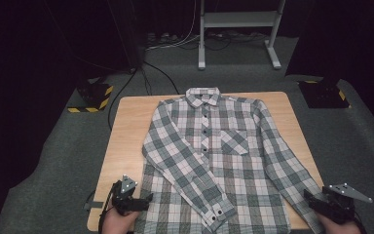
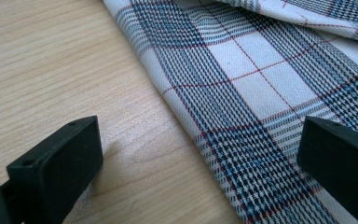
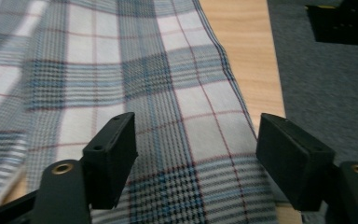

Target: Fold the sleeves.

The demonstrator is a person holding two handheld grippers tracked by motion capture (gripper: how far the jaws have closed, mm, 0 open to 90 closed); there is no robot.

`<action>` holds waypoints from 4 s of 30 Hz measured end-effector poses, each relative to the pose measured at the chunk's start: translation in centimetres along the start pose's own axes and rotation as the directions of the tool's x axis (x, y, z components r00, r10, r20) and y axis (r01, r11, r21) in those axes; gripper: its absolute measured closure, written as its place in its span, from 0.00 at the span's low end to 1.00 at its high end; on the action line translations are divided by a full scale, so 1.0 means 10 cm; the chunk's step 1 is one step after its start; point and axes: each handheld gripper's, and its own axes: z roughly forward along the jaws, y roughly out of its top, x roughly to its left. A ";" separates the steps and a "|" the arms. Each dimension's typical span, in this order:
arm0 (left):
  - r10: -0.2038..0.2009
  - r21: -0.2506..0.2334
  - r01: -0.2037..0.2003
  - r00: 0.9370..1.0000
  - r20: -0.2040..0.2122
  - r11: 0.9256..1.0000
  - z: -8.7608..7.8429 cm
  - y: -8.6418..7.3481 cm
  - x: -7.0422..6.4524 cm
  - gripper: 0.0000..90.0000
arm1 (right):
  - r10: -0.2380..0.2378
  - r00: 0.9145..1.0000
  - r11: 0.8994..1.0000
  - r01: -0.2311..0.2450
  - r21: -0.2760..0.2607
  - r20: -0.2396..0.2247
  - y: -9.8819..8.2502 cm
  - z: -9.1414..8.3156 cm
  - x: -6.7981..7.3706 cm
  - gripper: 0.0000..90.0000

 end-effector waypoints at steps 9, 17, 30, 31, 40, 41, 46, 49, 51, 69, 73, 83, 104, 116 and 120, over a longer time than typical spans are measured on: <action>0.000 0.000 0.000 1.000 0.000 1.000 0.00 0.00 0.00 0.00 | 0.011 0.999 1.000 -0.011 0.000 0.039 -0.05 0.06 -0.03 0.53; 0.002 0.000 -0.002 1.000 -0.001 1.000 0.00 0.00 0.00 0.00 | -0.016 0.998 1.000 0.017 -0.009 0.065 -0.07 0.06 0.02 0.77; 0.004 0.000 -0.004 1.000 0.002 1.000 0.00 0.00 0.00 0.00 | 0.007 1.000 0.997 -0.006 -0.076 0.016 -0.05 -0.06 0.03 0.96; 0.005 0.000 -0.005 1.000 0.002 1.000 0.00 0.00 0.00 0.00 | 0.008 1.000 0.995 -0.007 -0.098 0.012 -0.03 -0.10 0.04 0.96; 0.004 0.000 -0.004 1.000 0.002 1.000 0.00 0.00 0.00 0.00 | 0.015 0.999 0.975 -0.025 -0.219 -0.049 0.11 -0.31 0.20 0.96; 0.005 0.000 -0.005 1.000 0.002 1.000 0.00 0.00 0.00 0.00 | 0.012 0.998 0.973 -0.024 -0.230 -0.054 0.12 -0.33 0.23 0.96; 0.005 0.000 -0.005 1.000 0.002 1.000 0.00 0.00 0.00 0.00 | -0.004 0.997 0.966 -0.017 -0.258 -0.080 0.18 -0.38 0.35 0.96; 0.008 0.000 -0.008 1.000 0.006 1.000 0.00 0.00 -0.01 0.00 | -0.031 0.995 0.961 0.003 -0.276 -0.099 0.26 -0.40 0.51 0.96; 0.008 0.001 -0.008 1.000 0.007 1.000 0.00 0.00 -0.01 0.00 | -0.039 0.994 0.960 0.009 -0.280 -0.100 0.28 -0.40 0.55 0.96; 0.013 0.001 -0.013 1.000 0.016 1.000 0.00 0.00 -0.01 0.00 | -0.174 0.961 0.952 0.108 -0.286 -0.217 0.47 -0.25 1.34 0.96; 0.013 0.001 -0.013 1.000 0.016 1.000 0.00 0.00 -0.01 0.00 | -0.188 0.954 0.950 0.116 -0.289 -0.234 0.49 -0.22 1.44 0.96; 0.014 0.000 -0.014 1.000 0.020 1.000 0.00 0.00 -0.01 0.01 | -0.255 0.925 0.943 0.174 -0.282 -0.281 0.54 -0.09 1.82 0.95; 0.014 -0.001 -0.014 1.000 0.022 1.000 0.00 0.00 -0.01 0.01 | -0.354 0.880 0.928 0.290 -0.234 -0.315 0.67 0.27 2.37 0.93; 0.015 -0.001 -0.015 1.000 0.022 1.000 0.00 0.00 -0.01 0.01 | -0.362 0.875 0.928 0.304 -0.216 -0.322 0.68 0.36 2.43 0.82; 0.015 -0.001 -0.015 1.000 0.022 1.000 0.00 0.00 -0.01 0.01 | -0.356 0.881 0.927 0.291 -0.236 -0.312 0.72 0.30 2.39 0.74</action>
